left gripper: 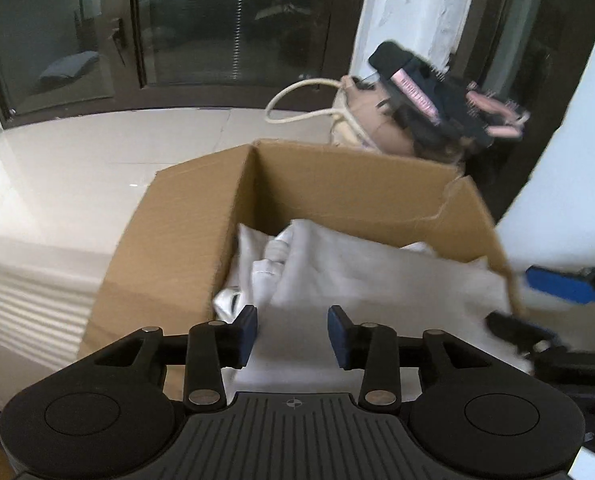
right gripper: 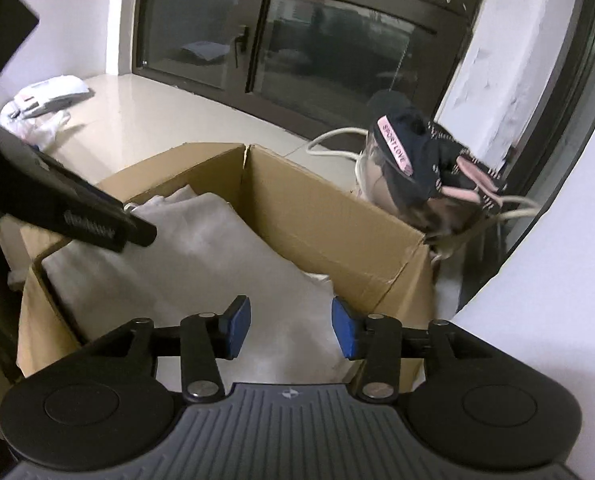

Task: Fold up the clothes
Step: 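Lower the shirt into the cardboard box and open both grippers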

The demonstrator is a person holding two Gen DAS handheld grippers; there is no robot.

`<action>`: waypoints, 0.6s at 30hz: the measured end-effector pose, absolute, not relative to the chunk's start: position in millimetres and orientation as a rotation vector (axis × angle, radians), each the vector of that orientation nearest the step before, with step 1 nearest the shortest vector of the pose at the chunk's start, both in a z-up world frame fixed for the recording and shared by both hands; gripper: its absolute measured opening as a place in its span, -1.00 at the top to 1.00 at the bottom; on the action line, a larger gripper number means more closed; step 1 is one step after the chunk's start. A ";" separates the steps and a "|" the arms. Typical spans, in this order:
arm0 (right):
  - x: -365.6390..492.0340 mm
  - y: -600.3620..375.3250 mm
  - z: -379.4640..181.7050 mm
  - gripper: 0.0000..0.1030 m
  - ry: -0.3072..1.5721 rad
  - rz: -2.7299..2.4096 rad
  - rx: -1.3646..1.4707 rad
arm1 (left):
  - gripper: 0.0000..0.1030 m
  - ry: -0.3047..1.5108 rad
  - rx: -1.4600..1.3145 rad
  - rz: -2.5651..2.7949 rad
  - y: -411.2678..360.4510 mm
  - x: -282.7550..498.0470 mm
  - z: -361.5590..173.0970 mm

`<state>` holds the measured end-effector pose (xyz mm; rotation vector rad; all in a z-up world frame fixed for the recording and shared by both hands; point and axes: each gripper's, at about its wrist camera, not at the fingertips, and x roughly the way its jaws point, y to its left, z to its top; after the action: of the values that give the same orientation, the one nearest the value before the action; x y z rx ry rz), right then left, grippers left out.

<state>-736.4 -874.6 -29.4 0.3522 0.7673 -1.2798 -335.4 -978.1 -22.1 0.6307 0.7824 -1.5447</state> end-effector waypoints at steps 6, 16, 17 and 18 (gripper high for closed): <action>-734.5 -871.0 -36.1 0.03 0.740 -1.203 0.438 | 0.56 0.825 0.634 -1.647 -983.6 -351.3 -30.6; -735.3 -901.6 -81.4 0.03 0.754 -1.080 0.686 | 0.66 0.954 0.720 -1.546 -1003.3 -343.5 -77.7; -734.2 -904.6 -85.4 0.03 0.764 -1.075 0.696 | 0.68 0.964 0.722 -1.540 -1004.1 -342.0 -80.7; -733.0 -907.4 -89.4 0.03 0.775 -1.071 0.705 | 0.68 0.975 0.724 -1.534 -1005.0 -340.4 -83.8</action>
<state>-733.0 -907.4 -89.4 0.7054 0.7748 -1.0707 -340.4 -1005.0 -83.8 0.7237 0.9751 -1.5338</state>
